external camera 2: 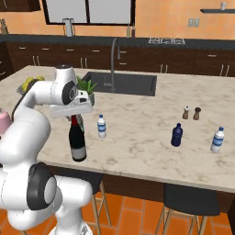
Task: Move the plastic bottles in the middle to the plastics group, and the glass bottles in the middle to the glass group.
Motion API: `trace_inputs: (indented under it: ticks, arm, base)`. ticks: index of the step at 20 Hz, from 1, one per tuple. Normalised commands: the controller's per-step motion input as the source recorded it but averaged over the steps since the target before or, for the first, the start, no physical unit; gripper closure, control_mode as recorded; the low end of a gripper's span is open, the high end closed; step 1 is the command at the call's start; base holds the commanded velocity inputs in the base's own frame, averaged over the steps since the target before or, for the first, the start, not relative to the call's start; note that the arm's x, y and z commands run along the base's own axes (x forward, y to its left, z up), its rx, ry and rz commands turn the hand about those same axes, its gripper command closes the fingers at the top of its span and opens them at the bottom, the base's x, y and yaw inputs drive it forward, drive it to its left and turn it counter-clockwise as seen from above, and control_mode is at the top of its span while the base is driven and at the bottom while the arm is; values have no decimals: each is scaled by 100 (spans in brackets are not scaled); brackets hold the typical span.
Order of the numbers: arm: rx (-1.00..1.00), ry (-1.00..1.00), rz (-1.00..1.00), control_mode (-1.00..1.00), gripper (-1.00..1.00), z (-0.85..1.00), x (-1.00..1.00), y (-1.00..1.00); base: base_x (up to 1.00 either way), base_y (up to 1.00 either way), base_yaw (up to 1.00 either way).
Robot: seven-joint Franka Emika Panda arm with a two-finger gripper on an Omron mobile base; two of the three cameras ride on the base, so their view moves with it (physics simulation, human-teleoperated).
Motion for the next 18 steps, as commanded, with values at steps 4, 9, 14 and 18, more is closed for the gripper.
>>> trace_inputs:
  ticks: [4, 9, 14, 18]
  arm:
    - [-1, 1, 7, -100, 100, 36, -38, 78]
    - [0, -1, 0, -100, 100, 14, -9, 99]
    - [0, 0, 6, -100, 100, 10, 0, 100]
    - [4, 0, 12, -100, 100, 2, 2, 71]
  base:
    - [0, 0, 0]
    - [0, 0, 0]
    - [0, 0, 0]
    - [0, 0, 0]
